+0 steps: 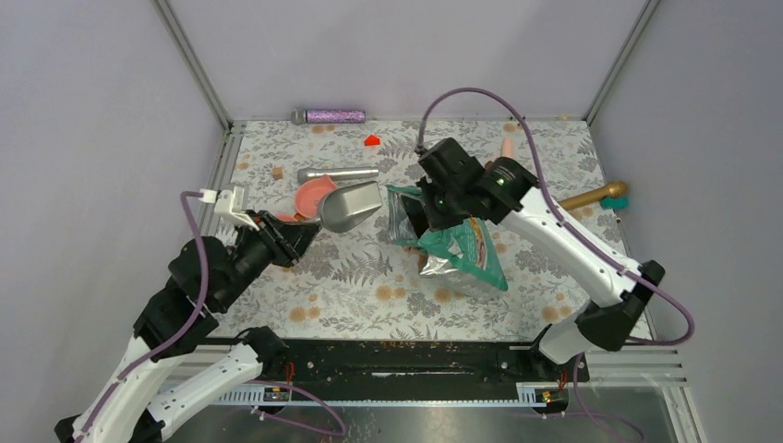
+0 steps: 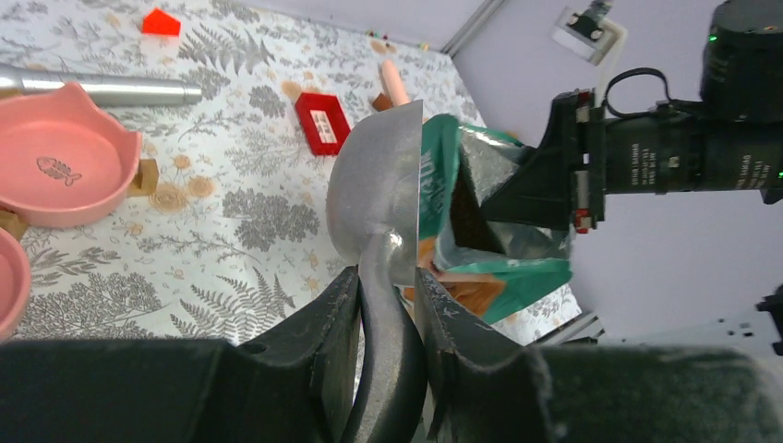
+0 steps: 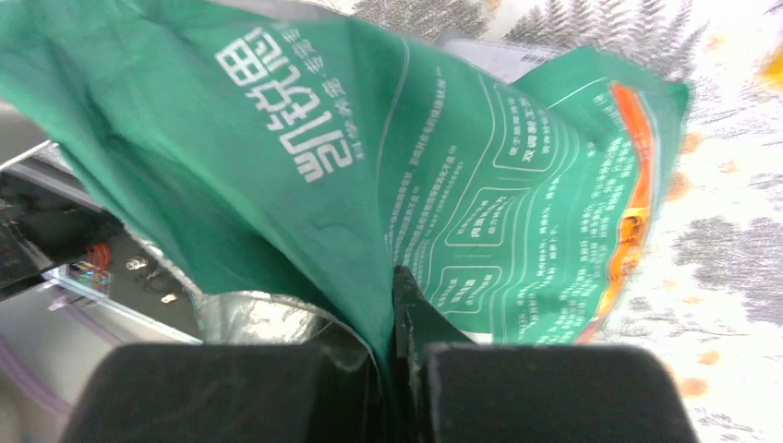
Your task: Serve the pet food
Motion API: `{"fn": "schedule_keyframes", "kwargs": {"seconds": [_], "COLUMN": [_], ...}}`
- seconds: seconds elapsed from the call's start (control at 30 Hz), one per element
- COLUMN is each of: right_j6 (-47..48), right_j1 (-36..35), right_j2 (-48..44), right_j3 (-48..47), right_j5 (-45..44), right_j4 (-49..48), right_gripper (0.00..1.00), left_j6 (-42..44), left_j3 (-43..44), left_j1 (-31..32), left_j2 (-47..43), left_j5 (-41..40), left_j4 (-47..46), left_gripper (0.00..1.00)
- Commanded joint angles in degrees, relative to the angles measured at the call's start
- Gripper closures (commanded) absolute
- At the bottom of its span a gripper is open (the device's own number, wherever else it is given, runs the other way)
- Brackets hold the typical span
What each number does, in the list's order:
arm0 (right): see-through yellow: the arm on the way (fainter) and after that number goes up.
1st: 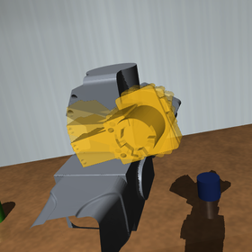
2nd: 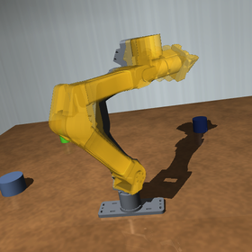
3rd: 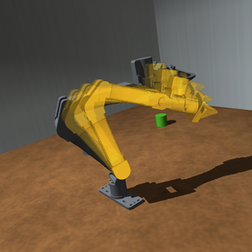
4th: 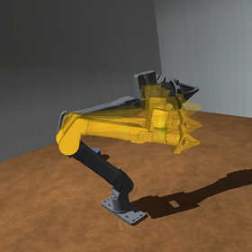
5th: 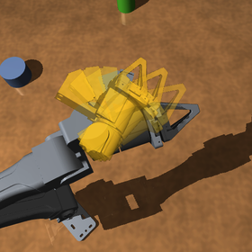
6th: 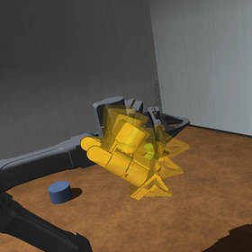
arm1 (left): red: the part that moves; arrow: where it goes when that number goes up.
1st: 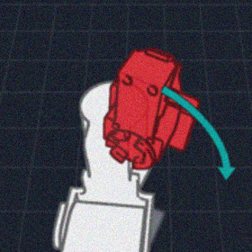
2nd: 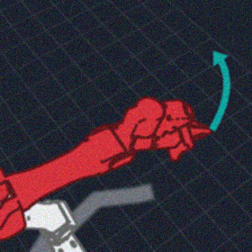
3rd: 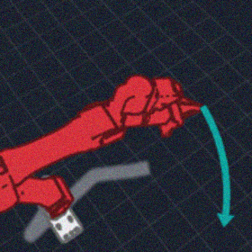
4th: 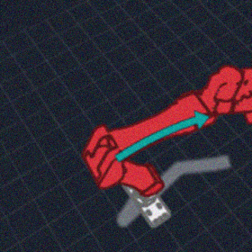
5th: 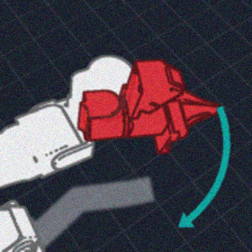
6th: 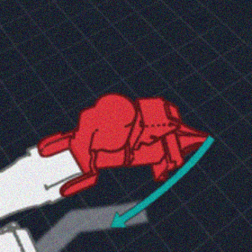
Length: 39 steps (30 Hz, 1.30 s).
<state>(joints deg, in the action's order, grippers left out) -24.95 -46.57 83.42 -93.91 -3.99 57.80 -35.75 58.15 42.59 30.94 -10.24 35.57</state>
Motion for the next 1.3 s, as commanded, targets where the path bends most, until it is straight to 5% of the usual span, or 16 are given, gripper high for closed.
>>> {"fn": "schedule_keyframes", "kwargs": {"seconds": [0.0,0.17,0.27,0.47,0.63,0.73,1.0,1.27], "right_j6": [3.78,9.84,11.83,11.77,11.42,13.62,14.58,13.69], "right_j1": [-5.16,-8.80,-9.85,-12.46,-12.65,-12.02,0.71,1.30], "right_j2": [4.64,12.32,15.88,16.99,19.45,19.17,12.43,10.31], "right_j3": [-18.73,-40.08,-46.83,-38.72,-43.54,-46.31,-48.32,-43.59], "right_j5": [-18.45,-36.41,-33.31,-25.26,-29.66,-41.47,-43.55,-43.85], "right_j4": [9.11,26.48,30.93,24.75,24.45,24.77,26.63,26.36], "right_gripper": [1.00,1.00,1.00,1.00,1.00,1.00,1.00,1.00], "left_j6": [1.03,0.89,0.54,-2.58,-4.54,-4.68,-2.93,-2.62], "left_j3": [3.13,4.14,4.71,7.13,7.54,6.45,8.48,6.97], "left_j1": [-1.01,-2.51,-3.38,-4.03,-4.04,-4.00,-3.96,-4.03], "left_j2": [-2.38,-4.07,-4.10,-3.98,-6.21,-7.01,-3.24,-1.00], "left_j5": [-1.97,0.36,4.32,14.21,6.72,4.21,1.60,1.17], "left_j4": [-2.78,-2.70,-3.26,-3.96,0.20,0.55,1.82,0.37], "left_gripper": [1.00,1.00,1.00,1.00,1.00,1.00,1.00,1.00]}}
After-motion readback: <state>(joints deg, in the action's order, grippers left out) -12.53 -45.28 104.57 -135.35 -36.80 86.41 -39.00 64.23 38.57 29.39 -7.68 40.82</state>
